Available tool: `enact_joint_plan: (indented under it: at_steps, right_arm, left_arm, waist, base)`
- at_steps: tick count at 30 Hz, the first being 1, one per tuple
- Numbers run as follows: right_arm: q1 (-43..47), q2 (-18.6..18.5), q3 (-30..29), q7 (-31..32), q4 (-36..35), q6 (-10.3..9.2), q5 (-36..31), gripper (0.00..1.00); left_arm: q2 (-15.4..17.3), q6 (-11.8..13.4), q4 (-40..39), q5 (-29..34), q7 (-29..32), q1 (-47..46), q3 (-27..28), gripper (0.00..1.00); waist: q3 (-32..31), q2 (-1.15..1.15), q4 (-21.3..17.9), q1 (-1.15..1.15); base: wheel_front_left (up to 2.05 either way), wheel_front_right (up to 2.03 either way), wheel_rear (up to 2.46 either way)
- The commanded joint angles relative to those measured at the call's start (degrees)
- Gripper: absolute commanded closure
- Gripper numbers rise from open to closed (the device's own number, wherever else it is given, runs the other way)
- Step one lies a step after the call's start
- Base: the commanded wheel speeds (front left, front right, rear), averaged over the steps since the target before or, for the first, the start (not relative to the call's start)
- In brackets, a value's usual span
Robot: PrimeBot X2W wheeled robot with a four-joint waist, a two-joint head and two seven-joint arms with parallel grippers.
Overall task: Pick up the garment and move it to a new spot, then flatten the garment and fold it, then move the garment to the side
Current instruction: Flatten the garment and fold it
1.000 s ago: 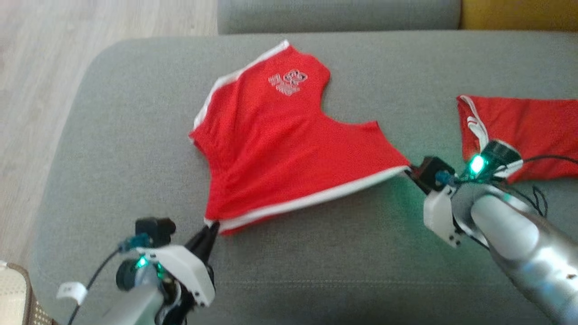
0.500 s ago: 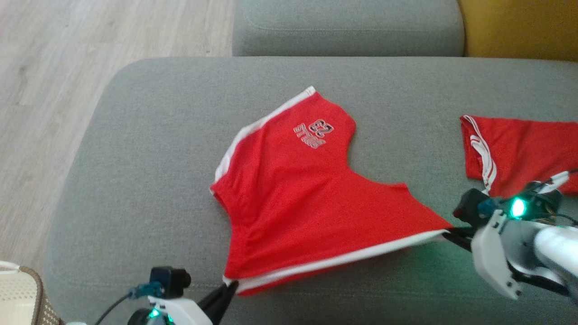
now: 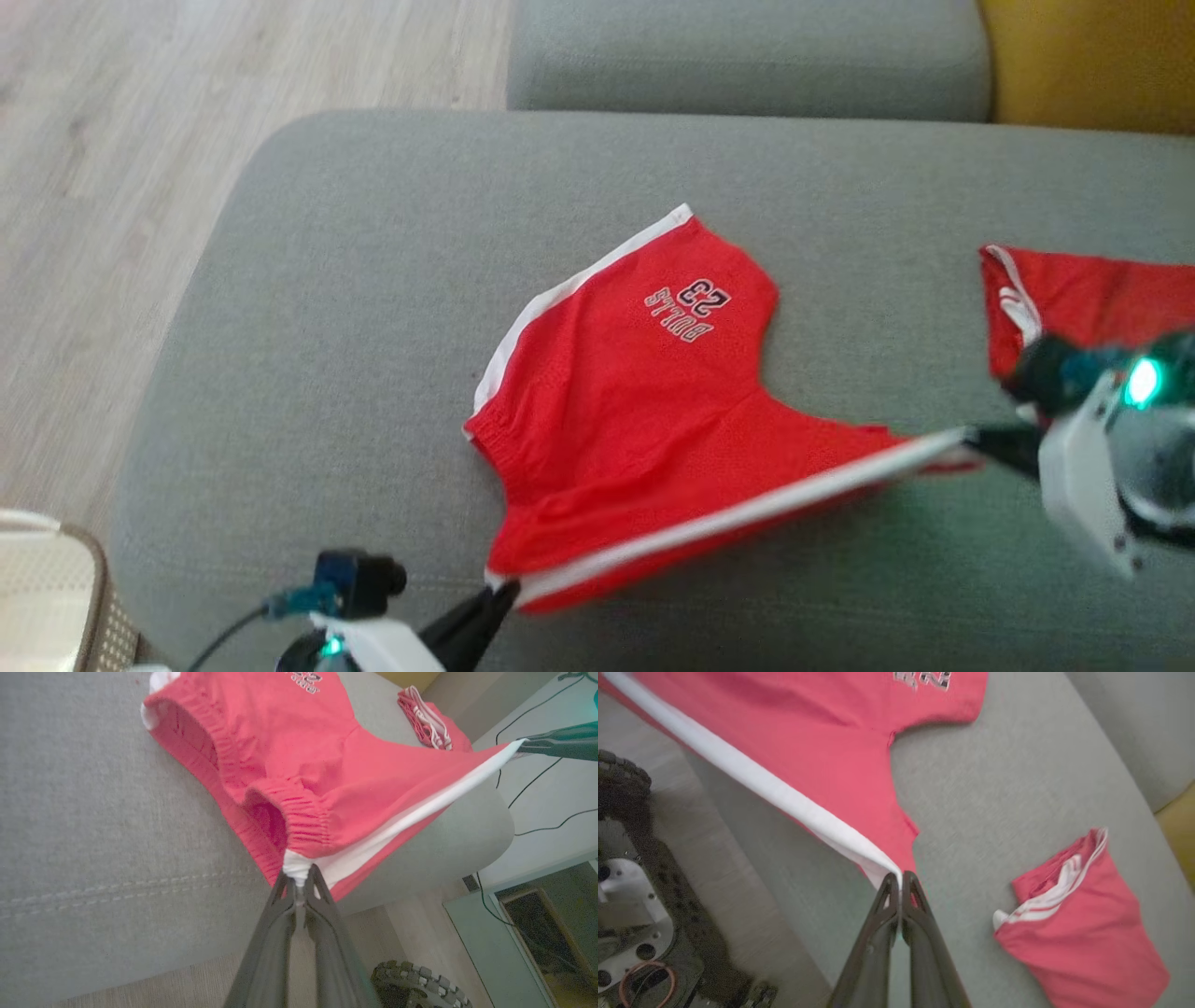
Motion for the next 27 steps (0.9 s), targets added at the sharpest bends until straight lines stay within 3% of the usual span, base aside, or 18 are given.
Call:
enact_joint_plan:
  at_steps: [1, 12, 27]
  right_arm:
    - [-1.39, -1.28, -1.71, -0.42, 0.06, -0.03, 0.23, 1.00]
    - [-14.45, 7.38, -6.66, -0.39, 8.20, -0.03, 1.01, 1.00]
    - [-33.50, 18.24, 2.03, 0.24, 23.27, -0.03, -0.64, 1.00]
  left_arm:
    - [1.56, 0.25, -1.61, -0.55, -0.37, -4.06, 2.79, 1.00]
    - [-1.34, -2.07, -2.29, -2.69, 1.08, -13.38, 5.36, 1.00]
    - [-8.19, -5.16, 11.00, -1.86, -0.05, -29.48, 6.38, 1.00]
  waist:
    - [1.09, 0.00, 0.89, 0.00]
    - [10.33, 0.00, 7.28, 0.00]
    - [21.82, 0.00, 11.75, 0.00]
  base:
    - [0.00, 0.00, 0.00]
    - [0.00, 0.00, 0.00]
    - [0.00, 0.00, 0.00]
